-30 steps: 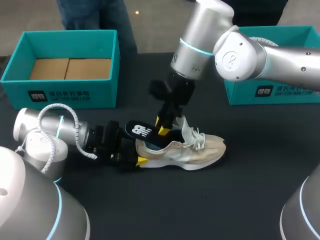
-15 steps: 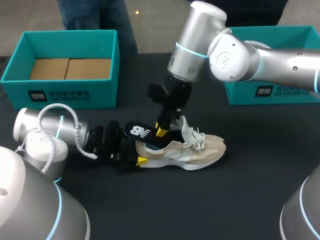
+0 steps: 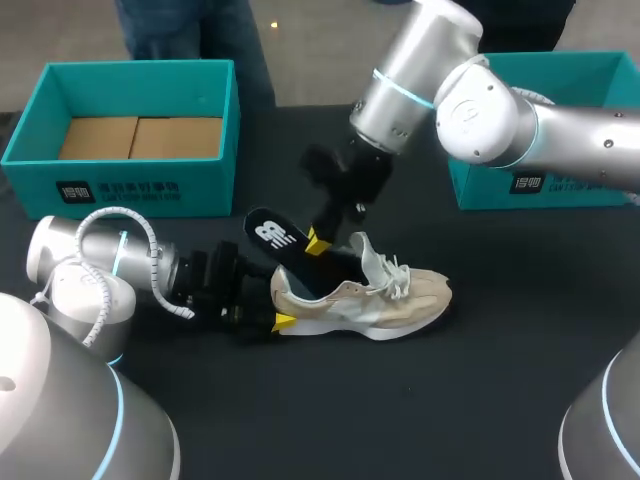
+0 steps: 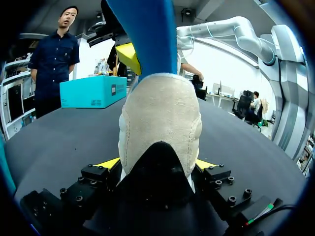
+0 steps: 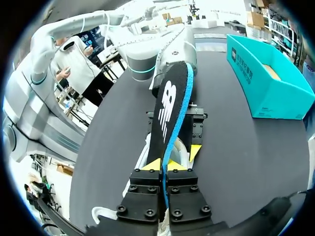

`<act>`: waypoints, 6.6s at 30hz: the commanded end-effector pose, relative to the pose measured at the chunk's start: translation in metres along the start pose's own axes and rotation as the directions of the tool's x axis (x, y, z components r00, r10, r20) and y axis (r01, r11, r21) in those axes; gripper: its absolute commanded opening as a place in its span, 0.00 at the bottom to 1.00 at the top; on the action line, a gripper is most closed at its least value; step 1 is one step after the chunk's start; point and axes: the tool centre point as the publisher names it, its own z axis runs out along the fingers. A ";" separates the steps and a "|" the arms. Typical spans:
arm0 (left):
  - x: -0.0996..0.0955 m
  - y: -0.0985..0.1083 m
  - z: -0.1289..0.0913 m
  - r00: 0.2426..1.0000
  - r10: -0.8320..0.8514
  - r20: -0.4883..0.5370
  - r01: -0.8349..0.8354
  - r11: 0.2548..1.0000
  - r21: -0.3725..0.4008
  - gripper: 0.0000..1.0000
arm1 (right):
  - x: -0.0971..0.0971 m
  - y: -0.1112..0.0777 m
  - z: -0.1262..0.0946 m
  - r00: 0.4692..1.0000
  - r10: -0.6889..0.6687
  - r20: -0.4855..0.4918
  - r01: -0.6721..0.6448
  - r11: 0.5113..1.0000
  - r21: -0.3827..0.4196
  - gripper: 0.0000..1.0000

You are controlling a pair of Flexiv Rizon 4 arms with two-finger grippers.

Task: Take the shoe out of the shoebox, open the shoe tongue, remove and reinsert the insole, then place the shoe into the shoebox

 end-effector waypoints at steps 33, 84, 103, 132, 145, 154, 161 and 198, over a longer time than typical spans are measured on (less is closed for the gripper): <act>0.000 0.003 0.001 1.000 0.000 0.000 0.000 1.000 -0.003 0.00 | 0.013 0.068 -0.079 0.979 0.046 0.198 -0.011 0.984 -0.176 0.00; 0.000 0.003 0.001 1.000 0.000 0.000 0.000 1.000 -0.003 0.00 | 0.048 0.107 -0.191 0.934 0.353 0.049 -0.272 0.794 -0.543 0.00; 0.000 0.003 0.001 1.000 0.000 0.000 0.000 1.000 -0.003 0.00 | 0.104 0.056 -0.251 0.883 0.469 -0.018 -0.412 0.756 -0.509 0.00; 0.000 0.003 0.001 1.000 0.000 0.000 0.000 1.000 -0.003 0.00 | 0.179 0.044 -0.282 0.789 0.613 0.046 -0.449 0.626 -0.637 0.00; 0.000 0.003 0.001 1.000 0.000 0.000 0.000 1.000 -0.003 0.00 | 0.192 0.043 -0.283 0.785 0.617 0.056 -0.445 0.625 -0.641 0.00; 0.000 0.003 0.001 1.000 0.000 0.000 0.000 1.000 -0.003 0.00 | 0.192 0.043 -0.283 0.785 0.617 0.056 -0.445 0.625 -0.641 0.00; 0.000 0.003 0.001 1.000 0.000 0.000 0.000 1.000 -0.003 0.00 | 0.192 0.043 -0.283 0.785 0.617 0.056 -0.445 0.625 -0.641 0.00; 0.008 -0.017 -0.049 0.997 -0.057 -0.044 0.039 0.945 -0.324 1.00 | 0.192 0.043 -0.283 0.785 0.617 0.056 -0.445 0.625 -0.641 0.00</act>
